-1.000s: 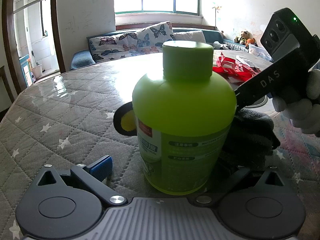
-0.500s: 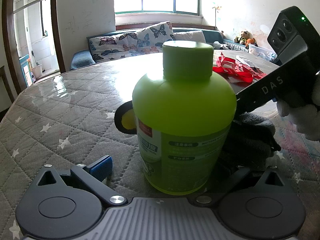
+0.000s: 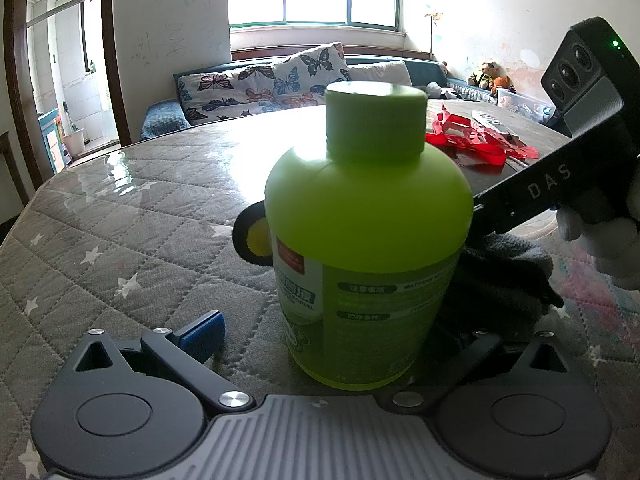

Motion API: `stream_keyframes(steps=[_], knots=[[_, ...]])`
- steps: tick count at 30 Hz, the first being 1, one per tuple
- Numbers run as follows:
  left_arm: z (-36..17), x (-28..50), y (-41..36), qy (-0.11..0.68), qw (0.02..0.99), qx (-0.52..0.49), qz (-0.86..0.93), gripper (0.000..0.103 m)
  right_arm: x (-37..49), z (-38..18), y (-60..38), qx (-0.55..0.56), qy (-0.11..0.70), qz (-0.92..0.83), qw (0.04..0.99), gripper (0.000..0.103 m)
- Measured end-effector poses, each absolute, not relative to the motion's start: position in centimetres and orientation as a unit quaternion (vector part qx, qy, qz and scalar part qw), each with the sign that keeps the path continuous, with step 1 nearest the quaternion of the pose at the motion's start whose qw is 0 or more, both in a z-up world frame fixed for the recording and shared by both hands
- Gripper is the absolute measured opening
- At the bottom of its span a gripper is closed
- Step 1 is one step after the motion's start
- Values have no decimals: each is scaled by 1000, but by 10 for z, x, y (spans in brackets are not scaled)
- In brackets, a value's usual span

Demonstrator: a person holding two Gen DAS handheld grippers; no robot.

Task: Clean container
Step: 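Rub the cloth slowly along the bottle side with the right tool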

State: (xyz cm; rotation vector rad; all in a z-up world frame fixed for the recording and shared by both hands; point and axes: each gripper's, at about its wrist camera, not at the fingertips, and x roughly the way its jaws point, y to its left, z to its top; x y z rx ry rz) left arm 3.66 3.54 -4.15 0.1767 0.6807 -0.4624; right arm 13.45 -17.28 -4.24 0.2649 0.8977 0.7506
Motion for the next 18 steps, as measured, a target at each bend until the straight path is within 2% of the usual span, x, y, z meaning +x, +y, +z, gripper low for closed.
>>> stream_keyframes(steps=[18], knots=[[-41, 36, 35, 330, 913, 86, -224, 103, 133, -40, -171, 111, 421, 356, 827, 23]])
